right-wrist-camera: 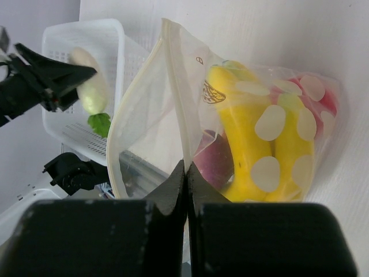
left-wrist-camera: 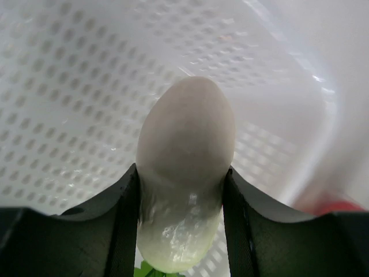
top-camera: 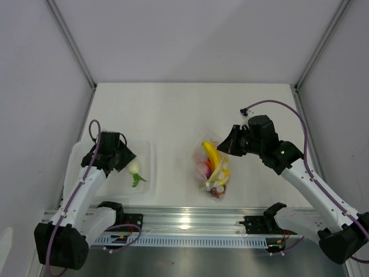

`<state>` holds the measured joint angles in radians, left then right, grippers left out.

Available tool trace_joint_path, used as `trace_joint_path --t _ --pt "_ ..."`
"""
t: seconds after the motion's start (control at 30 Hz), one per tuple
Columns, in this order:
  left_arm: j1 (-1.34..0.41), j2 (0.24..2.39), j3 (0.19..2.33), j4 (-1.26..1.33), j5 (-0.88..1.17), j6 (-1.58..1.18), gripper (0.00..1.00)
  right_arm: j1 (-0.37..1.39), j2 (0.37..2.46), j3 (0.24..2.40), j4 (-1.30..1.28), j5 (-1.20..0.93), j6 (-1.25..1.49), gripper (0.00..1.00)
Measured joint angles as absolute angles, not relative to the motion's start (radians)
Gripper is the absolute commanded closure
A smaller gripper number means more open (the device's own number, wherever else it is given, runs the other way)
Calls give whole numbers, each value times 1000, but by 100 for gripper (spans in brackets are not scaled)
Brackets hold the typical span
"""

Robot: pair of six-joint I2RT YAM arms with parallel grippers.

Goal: Place the food in the zip-top bag and seal the zipper
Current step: Pick up the fake vegetable from the bin, then place the fake vegetable in the zipper food storage bag.

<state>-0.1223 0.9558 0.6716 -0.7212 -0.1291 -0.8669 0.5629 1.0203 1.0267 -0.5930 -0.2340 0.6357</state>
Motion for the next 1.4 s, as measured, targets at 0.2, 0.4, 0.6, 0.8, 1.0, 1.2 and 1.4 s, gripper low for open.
trace_joint_path --t 0.2,0.4,0.6,0.8,1.0,1.2,1.4 --pt "-144 755 730 -603 83 -801 99 563 1020 1027 -593 -234 636 100" --pt "-245 703 783 -406 302 -792 99 563 1020 1027 -593 -234 636 100" --pt "-452 799 858 -224 374 -767 99 563 1020 1027 -593 -234 641 100" --pt "-594 921 913 -89 293 -783 99 563 1020 1027 -593 -233 648 100" --pt "-697 1031 926 81 168 -832 99 563 1020 1027 -593 -230 655 100" --pt "-764 1161 926 211 102 -904 99 563 1020 1027 -593 -223 655 100" --pt "-821 1242 926 276 80 -944 100 563 1020 1027 -593 -218 655 100"
